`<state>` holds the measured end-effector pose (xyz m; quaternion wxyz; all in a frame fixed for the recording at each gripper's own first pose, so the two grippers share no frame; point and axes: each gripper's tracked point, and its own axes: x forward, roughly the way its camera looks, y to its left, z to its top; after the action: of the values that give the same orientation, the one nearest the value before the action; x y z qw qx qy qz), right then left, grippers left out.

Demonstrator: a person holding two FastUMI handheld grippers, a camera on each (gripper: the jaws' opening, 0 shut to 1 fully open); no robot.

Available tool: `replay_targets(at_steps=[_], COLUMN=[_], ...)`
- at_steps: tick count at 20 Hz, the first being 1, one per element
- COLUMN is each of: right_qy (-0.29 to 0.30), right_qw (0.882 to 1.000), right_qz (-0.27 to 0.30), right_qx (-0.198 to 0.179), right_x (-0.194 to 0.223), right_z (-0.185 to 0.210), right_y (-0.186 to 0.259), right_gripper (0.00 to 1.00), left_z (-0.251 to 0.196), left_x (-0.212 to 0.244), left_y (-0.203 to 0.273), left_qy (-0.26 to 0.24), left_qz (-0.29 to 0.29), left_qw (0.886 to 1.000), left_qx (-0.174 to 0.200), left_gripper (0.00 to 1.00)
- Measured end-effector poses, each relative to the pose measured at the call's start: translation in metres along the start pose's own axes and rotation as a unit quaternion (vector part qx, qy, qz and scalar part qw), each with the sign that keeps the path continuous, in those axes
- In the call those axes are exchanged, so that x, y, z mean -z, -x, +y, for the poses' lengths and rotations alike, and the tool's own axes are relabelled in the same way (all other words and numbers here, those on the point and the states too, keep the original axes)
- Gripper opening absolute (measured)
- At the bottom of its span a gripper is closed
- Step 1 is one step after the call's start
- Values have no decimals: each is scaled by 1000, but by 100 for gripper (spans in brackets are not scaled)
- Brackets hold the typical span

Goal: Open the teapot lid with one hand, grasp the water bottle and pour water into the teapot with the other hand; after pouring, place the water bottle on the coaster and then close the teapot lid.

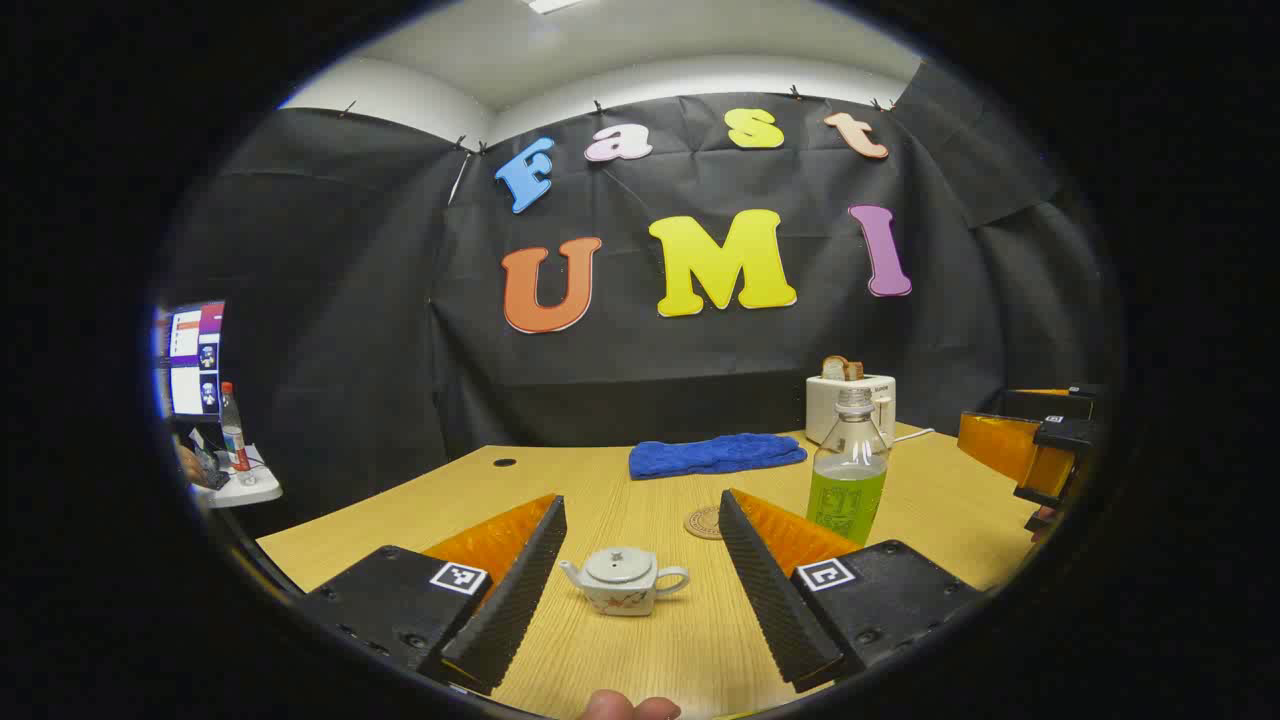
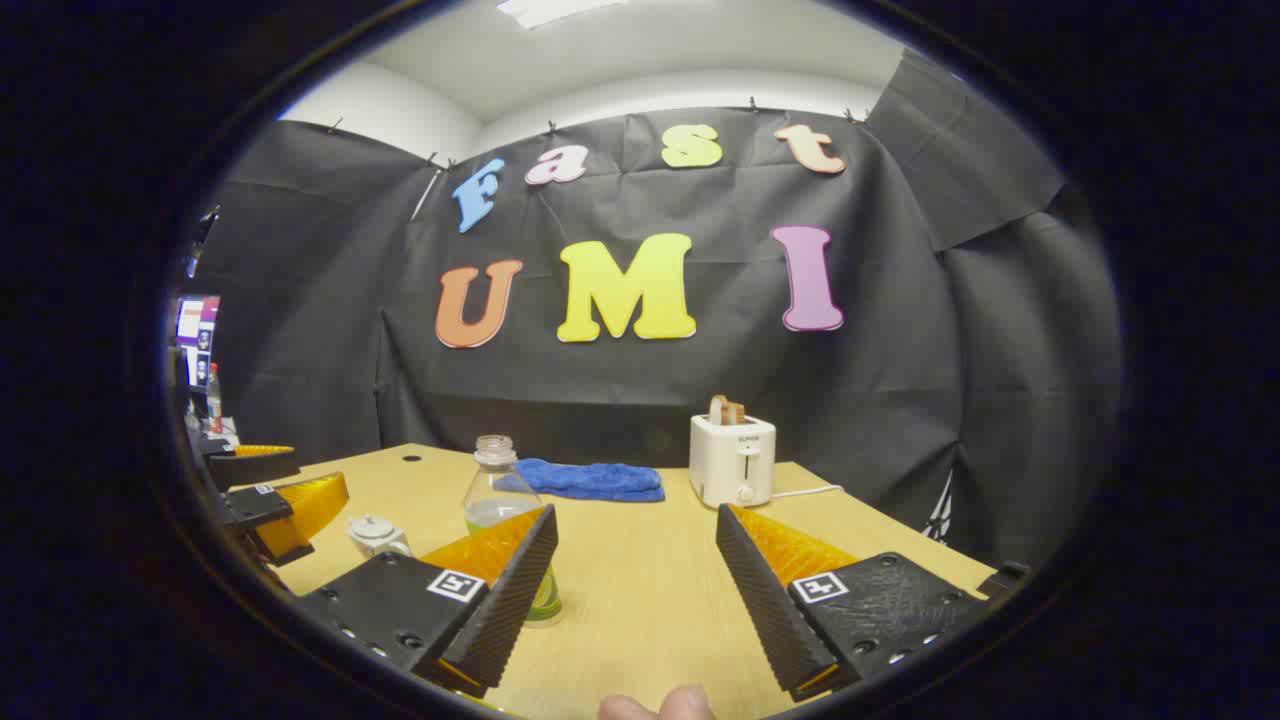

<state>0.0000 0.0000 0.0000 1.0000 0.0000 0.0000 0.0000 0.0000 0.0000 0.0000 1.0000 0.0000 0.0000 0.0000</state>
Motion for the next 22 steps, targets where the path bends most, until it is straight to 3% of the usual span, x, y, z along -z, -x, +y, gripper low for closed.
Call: replay_targets(at_steps=[22], right_qy=[2], right_qw=[1000], right_qz=[23], right_qx=[2], right_x=[20], right_z=[-5], right_y=[-6], right_gripper=[96], left_z=[11], left_x=[28], left_y=[-23], left_qy=[-1], left_qz=[35], left_qw=[999], left_qx=[9], left_gripper=[96])
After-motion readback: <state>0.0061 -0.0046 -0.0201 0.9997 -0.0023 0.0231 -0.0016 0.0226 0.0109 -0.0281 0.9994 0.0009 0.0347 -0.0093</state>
